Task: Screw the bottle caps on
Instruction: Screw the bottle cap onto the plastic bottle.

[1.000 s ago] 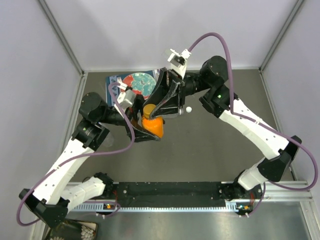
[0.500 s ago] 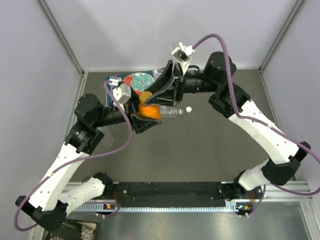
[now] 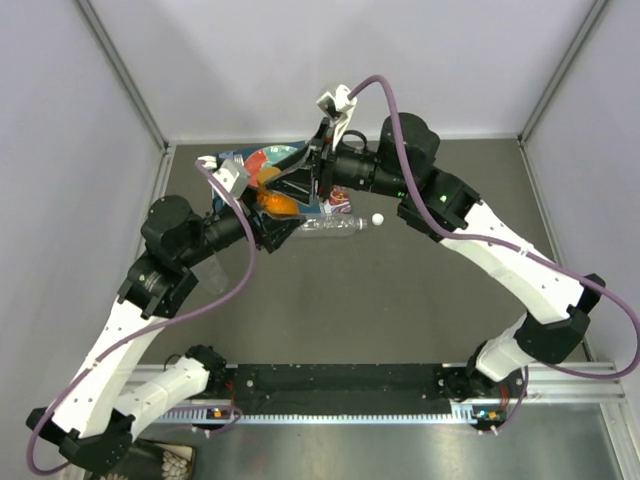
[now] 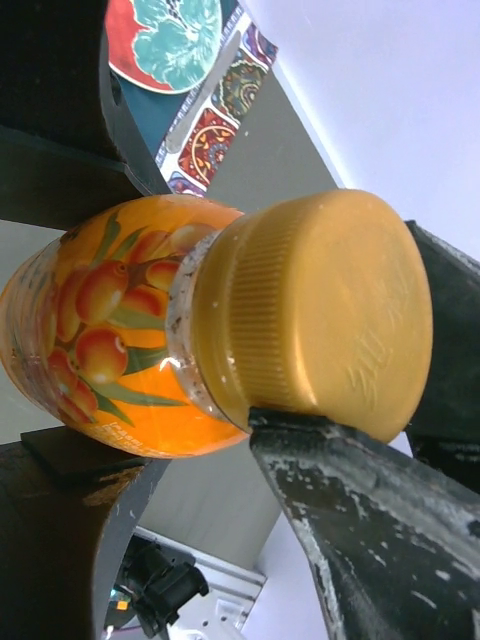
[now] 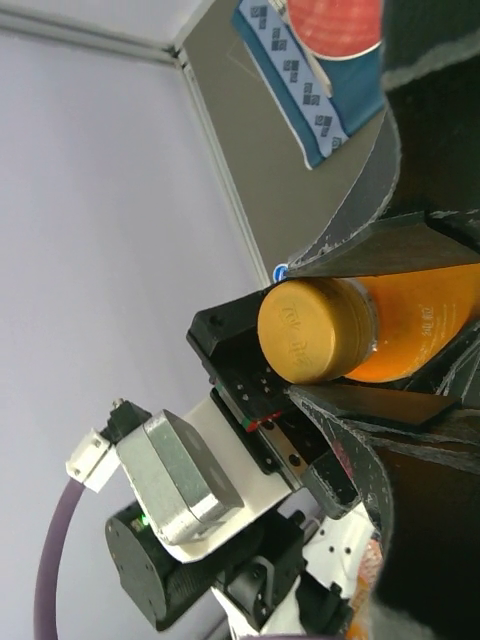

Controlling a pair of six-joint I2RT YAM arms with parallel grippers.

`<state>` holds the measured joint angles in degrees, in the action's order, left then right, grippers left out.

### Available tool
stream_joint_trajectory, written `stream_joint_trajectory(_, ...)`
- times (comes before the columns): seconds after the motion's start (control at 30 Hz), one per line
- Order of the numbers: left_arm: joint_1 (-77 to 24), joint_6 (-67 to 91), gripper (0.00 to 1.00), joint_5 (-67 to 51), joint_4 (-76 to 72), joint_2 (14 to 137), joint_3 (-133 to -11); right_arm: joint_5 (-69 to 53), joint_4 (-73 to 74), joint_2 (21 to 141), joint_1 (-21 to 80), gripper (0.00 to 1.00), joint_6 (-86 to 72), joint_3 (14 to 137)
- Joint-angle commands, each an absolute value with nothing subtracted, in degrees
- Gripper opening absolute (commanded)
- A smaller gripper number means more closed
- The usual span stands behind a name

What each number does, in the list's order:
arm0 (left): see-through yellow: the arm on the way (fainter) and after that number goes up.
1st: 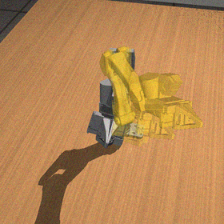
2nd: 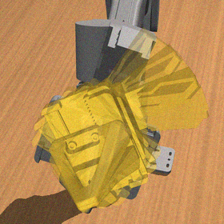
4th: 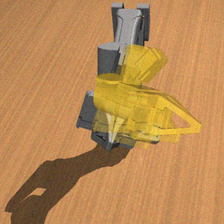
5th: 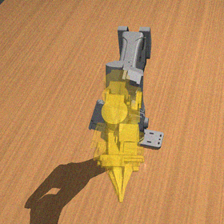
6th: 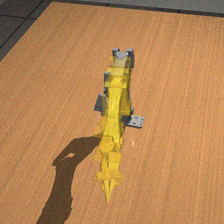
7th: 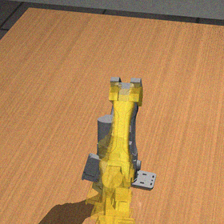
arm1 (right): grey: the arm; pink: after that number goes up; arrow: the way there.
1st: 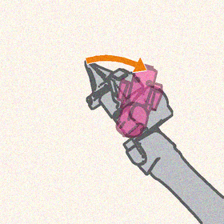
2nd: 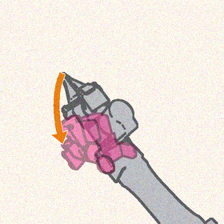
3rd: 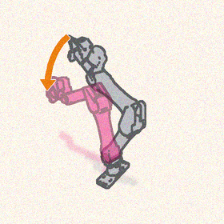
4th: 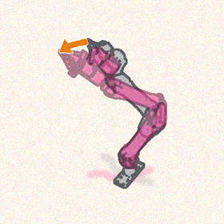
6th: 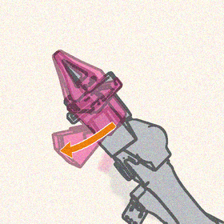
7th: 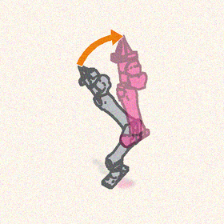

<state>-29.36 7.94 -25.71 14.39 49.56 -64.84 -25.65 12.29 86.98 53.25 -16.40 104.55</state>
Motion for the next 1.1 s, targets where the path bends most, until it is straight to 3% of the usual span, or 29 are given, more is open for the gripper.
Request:
stream_joint_trajectory(0.0,-28.4,6.3,0.0,-17.5,9.9,49.1,-64.2,-18.4,21.9,87.3,57.0,0.38,-16.5,106.2)
stream_joint_trajectory(0.07,-28.2,6.2,0.0,-17.4,10.3,48.4,-63.6,-16.4,22.5,84.7,56.3,0.6,-15.4,106.0)
stream_joint_trajectory(0.13,-28.1,5.5,0.0,-17.6,10.5,48.1,-63.3,-15.1,22.5,82.4,54.1,0.94,-15.2,105.8)
stream_joint_trajectory(0.17,-28.0,5.3,0.0,-18.2,10.5,47.9,-63.0,-16.4,22.4,80.4,53.1,0.99,-15.3,105.9)
stream_joint_trajectory(0.3,-28.0,4.8,0.0,-26.0,9.5,47.9,-62.5,-24.8,21.5,78.4,48.0,0.99,-16.5,106.9)
stream_joint_trajectory(0.47,-28.1,9.0,0.0,-54.7,2.8,48.4,-60.9,-39.8,18.6,78.9,46.3,0.99,-15.7,106.4)
stream_joint_trajectory(0.57,-28.4,14.0,0.0,-63.3,-2.4,49.1,-60.2,-48.6,12.8,79.9,46.3,0.99,-17.9,104.2)
stream_joint_trajectory(0.7,-28.4,13.7,0.0,-63.8,-2.4,50.1,-61.5,-55.8,4.2,80.1,46.7,0.97,-22.7,100.0)
stream_joint_trajectory(1.07,-28.4,13.8,0.0,-60.6,-2.8,51.9,-62.8,-56.4,4.3,82.4,50.4,0.82,-20.8,99.6)
